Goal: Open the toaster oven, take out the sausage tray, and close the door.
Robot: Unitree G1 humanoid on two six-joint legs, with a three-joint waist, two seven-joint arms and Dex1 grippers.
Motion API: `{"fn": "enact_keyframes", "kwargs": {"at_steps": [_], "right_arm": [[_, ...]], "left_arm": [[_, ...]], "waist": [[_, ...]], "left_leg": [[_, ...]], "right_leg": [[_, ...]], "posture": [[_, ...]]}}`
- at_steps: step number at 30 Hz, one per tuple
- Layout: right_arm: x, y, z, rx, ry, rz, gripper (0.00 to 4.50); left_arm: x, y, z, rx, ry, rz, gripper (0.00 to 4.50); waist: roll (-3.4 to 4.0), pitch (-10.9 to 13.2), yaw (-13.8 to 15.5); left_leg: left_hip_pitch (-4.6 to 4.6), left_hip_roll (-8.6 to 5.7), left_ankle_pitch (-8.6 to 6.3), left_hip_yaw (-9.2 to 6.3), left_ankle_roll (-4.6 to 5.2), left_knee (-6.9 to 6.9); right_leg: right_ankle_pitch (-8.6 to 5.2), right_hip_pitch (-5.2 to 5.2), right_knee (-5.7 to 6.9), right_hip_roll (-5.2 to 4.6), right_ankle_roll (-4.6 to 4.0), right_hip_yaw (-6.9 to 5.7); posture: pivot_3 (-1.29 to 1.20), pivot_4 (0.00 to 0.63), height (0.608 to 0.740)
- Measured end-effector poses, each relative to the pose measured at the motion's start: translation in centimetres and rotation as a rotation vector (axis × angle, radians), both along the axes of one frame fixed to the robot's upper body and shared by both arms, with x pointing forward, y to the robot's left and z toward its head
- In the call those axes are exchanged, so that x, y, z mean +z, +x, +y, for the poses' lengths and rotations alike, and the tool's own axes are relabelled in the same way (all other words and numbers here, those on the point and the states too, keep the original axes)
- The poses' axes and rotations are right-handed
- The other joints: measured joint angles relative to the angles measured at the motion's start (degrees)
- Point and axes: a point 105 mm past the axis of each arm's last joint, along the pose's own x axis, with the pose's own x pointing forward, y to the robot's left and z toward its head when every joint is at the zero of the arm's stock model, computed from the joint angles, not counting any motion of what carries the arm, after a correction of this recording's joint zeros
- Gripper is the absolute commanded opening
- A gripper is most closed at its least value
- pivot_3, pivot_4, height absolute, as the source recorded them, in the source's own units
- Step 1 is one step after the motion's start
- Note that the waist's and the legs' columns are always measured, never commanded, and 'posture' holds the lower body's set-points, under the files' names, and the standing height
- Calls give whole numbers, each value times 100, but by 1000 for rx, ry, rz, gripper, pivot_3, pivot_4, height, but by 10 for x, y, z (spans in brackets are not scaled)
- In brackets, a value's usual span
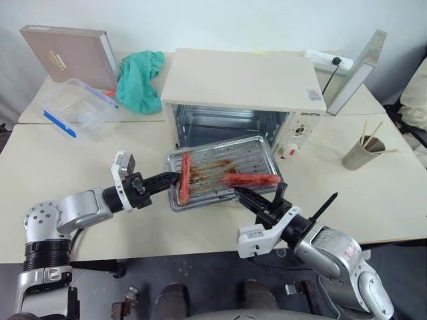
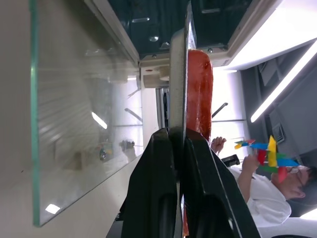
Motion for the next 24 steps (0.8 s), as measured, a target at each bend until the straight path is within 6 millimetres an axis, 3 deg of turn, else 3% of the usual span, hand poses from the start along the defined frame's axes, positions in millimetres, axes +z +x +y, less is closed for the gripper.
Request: {"fn": "enact_keyframes", "kwargs": {"at_steps": [1, 3, 13, 20, 24], "right_arm": [[0, 0, 0, 3, 1, 5, 576], [2, -2, 1, 18, 33, 16, 1073], [5, -7, 5, 98, 78, 68, 4382], [0, -15, 4, 191, 71, 148, 4382], [-18, -30, -9, 295, 7, 318, 4382]], "left_arm": [[-1, 0, 0, -1, 4, 4, 0], [-4, -1, 1, -6, 18, 20, 0], [-8, -1, 6, -13, 77, 52, 0], [-10, -3, 12, -25, 132, 74, 0], [-13, -7, 19, -31, 159, 103, 0]], "waist": [[0, 0, 0], [0, 0, 0], [0, 0, 14], [0, 0, 15], [-3, 2, 30]], "left_leg": [[0, 0, 0, 0, 0, 0], [1, 0, 0, -1, 0, -1], [6, 0, 0, -1, 1, -3], [12, 0, -1, -3, 2, -8], [15, -1, -4, -4, 6, -11]], "right_leg": [[0, 0, 0, 0, 0, 0], [0, 1, 0, 0, 0, 0], [0, 13, -18, 0, 0, -2], [0, 26, -40, 0, 0, -5], [0, 32, -49, 0, 0, -7]], "posture": [[0, 150, 740], [0, 150, 740], [0, 150, 740], [0, 150, 740], [0, 150, 740]]}}
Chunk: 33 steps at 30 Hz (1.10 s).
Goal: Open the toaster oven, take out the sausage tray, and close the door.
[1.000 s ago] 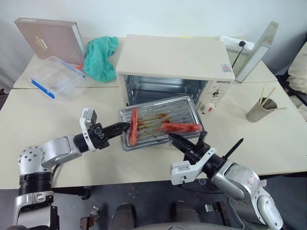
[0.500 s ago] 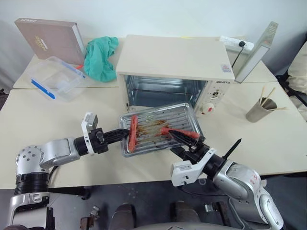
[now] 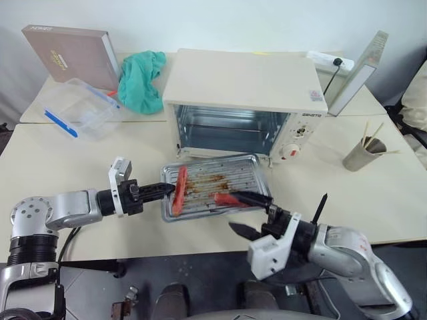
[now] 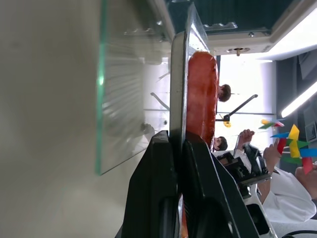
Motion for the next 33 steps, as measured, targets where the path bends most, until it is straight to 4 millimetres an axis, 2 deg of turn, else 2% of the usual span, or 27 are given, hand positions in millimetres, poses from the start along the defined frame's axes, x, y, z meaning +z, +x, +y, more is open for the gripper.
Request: {"fn": "enact_keyframes", "kwargs": {"at_steps": [5, 9, 15, 22, 28, 31, 33], "right_arm": [[-9, -11, -19, 67, 13, 224, 4382], [-1, -12, -27, 80, 93, 344, 4382], [-14, 16, -76, -80, 96, 457, 4382], [-25, 39, -113, -175, 59, 466, 4382], [-30, 60, -135, -265, 50, 472, 4382], [-30, 65, -139, -287, 49, 457, 3791], [-33, 67, -141, -297, 46, 455, 3107]], "left_arm": [[1, -4, 13, 31, 1, 2, 0], [3, -8, 28, 74, 4, -1, 0], [5, -26, 65, 183, 10, 4, 0], [-3, -53, 89, 277, -5, 17, 0], [4, -69, 114, 437, -16, -57, 0], [4, -76, 122, 514, -19, -92, 0], [6, -77, 128, 582, -38, -131, 0]], "waist": [[1, 2, 35], [-1, 3, 52], [4, 7, 64], [8, 9, 57], [9, 10, 46], [11, 10, 42], [10, 10, 54]], "left_leg": [[10, 1, -2, 0, 2, 0], [10, 1, -3, -1, 3, 1], [12, 0, -10, 2, 11, 4], [12, 0, -12, 3, 9, 5], [14, 0, -16, 5, 9, 5], [14, 0, -18, 7, 8, 6], [15, 0, -19, 5, 8, 11]], "right_leg": [[0, 10, -10, -1, 0, 0], [0, 11, -13, -2, 0, 0], [0, 17, -29, -7, 0, -1], [0, 18, -32, -10, 0, 0], [0, 19, -36, -14, -1, -1], [0, 21, -38, -15, -1, 0], [0, 26, -38, -15, 0, -2]], "posture": [[0, 150, 740], [0, 150, 740], [0, 150, 740], [0, 150, 740], [0, 150, 740], [0, 150, 740], [0, 150, 740]]}}
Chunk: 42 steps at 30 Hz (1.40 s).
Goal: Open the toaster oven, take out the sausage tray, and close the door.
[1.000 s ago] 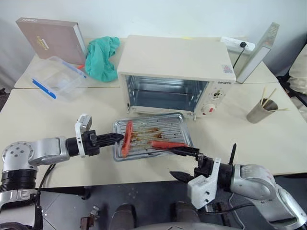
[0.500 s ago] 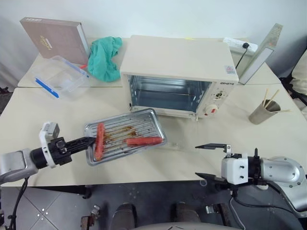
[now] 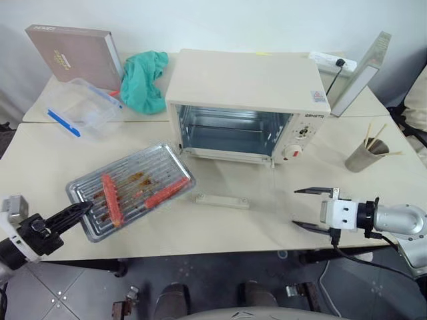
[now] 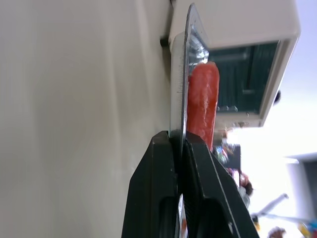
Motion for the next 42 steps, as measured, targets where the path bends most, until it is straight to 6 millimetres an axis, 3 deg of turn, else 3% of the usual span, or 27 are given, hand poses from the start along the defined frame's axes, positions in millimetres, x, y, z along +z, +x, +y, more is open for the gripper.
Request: {"fn": "enact_keyframes", "kwargs": {"at_steps": [9, 15, 23, 30, 42], "right_arm": [[-12, 6, 18, 27, 55, 68, 30], [-14, 14, 46, 57, 181, 118, 30], [0, 20, 62, 81, 248, 67, 30], [51, 35, 62, 9, 351, -76, 30], [114, 70, 69, -70, 438, -296, 30]], "left_arm": [[-11, -5, 2, 203, -44, -54, 0], [-19, -6, 5, 291, -74, -38, 0], [-26, -14, 19, 407, -91, -11, 0], [-28, -13, 19, 417, -94, -1, 0], [-34, -1, 4, 358, -109, 24, 0]], "waist": [[-9, -6, -2], [-8, -5, -31], [-8, -5, -10], [-7, -4, 10], [-7, -4, 1]], "left_leg": [[7, -1, -2, 1, 2, 4], [6, 0, -4, 1, 2, 3], [5, -2, -7, 1, 3, 6], [5, -2, -9, 2, 3, 6], [3, -2, -10, 2, 3, 2]], "right_leg": [[0, 8, 2, -2, 0, 0], [0, 8, -1, 0, 0, -1], [0, 8, -2, -1, 0, 0], [0, 8, -4, -1, 0, 1], [0, 6, -8, -1, 0, -1]], "posture": [[0, 150, 740], [0, 150, 740], [0, 150, 740], [0, 150, 740], [0, 150, 740]]}}
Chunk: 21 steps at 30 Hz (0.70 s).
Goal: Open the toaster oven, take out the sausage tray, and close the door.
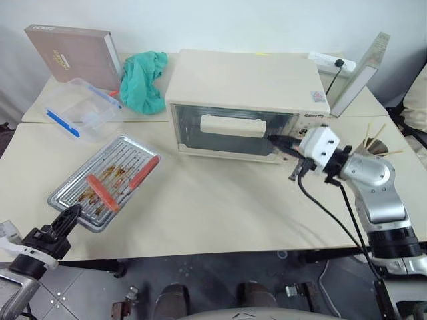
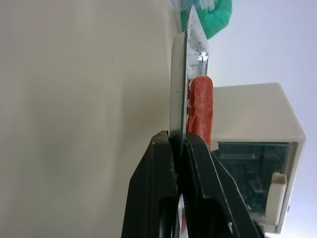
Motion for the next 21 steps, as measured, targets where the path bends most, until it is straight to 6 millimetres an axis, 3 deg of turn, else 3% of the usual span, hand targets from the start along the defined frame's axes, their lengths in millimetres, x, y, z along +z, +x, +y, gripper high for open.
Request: {"fn": "enact_keyframes", "kwargs": {"at_steps": [8, 13, 17, 21], "right_arm": [[-2, 0, -2, 6, 1, 32, 30], [-35, -39, -1, 123, -79, 264, 30], [-44, -59, 1, 176, -108, 389, 30], [-47, -66, -3, 172, -115, 449, 30]], "left_arm": [[-13, -17, -7, -78, 6, 63, 0], [-22, -31, -14, -257, 35, 171, 0], [-22, -16, -34, -456, 18, 197, 0], [-20, 1, -48, -577, 13, 207, 0]], "waist": [[1, 0, -35], [4, 2, 38], [11, 5, 45], [18, 7, 33]], "left_leg": [[-2, 0, -1, 1, 2, 0], [-7, -1, -9, -1, 6, -8], [-6, -6, -8, -1, 9, -5], [-7, -6, -10, 2, 8, -14]], "right_leg": [[0, -1, -1, 0, 0, 0], [0, -1, -26, 0, -1, -3], [6, 2, -26, -4, -11, -3], [7, 2, -36, -4, -11, -3]], "posture": [[0, 150, 740], [0, 150, 740], [0, 150, 740], [0, 150, 740]]}}
